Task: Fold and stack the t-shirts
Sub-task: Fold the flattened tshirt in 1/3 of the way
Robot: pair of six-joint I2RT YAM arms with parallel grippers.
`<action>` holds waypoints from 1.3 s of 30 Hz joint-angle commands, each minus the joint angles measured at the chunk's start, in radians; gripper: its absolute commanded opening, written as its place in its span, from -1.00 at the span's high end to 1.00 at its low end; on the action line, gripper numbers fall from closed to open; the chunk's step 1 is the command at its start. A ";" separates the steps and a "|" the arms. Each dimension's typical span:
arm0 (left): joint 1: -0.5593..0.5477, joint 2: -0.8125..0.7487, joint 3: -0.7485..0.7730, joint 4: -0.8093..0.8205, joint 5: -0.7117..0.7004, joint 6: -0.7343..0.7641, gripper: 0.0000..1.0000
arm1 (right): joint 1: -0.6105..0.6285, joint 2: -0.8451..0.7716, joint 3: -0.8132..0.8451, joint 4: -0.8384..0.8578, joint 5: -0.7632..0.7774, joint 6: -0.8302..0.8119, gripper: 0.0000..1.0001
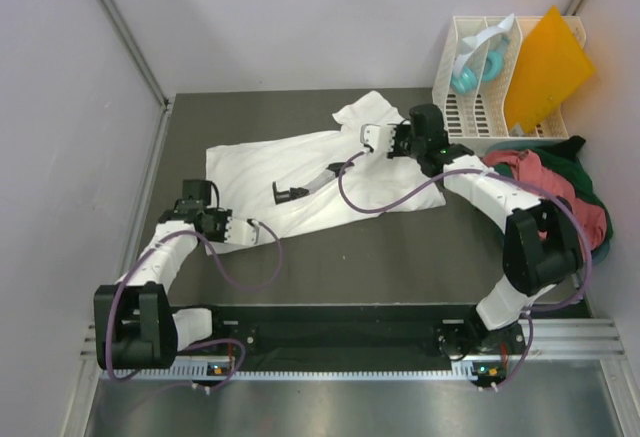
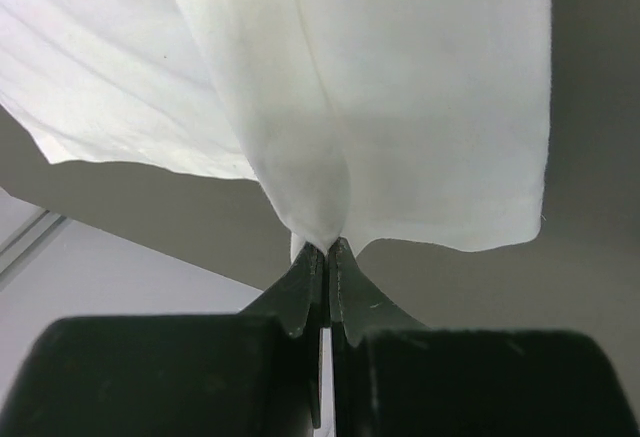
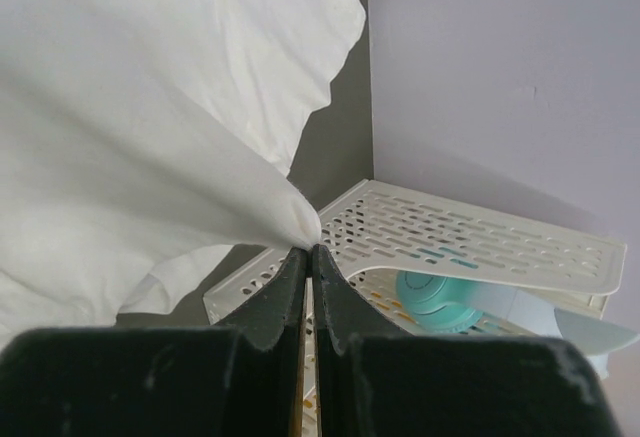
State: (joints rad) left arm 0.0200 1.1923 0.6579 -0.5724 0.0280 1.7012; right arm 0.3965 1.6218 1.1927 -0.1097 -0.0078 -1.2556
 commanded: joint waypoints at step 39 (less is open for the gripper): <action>0.032 -0.108 0.105 -0.102 0.131 -0.092 -0.98 | -0.025 -0.086 -0.056 -0.574 -0.119 0.058 0.25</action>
State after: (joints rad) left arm 0.0502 1.1759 0.8158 -0.4995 0.0372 1.4677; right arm 0.3763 1.5841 1.1805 -0.5915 -0.0700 -1.1698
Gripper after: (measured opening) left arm 0.991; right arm 0.349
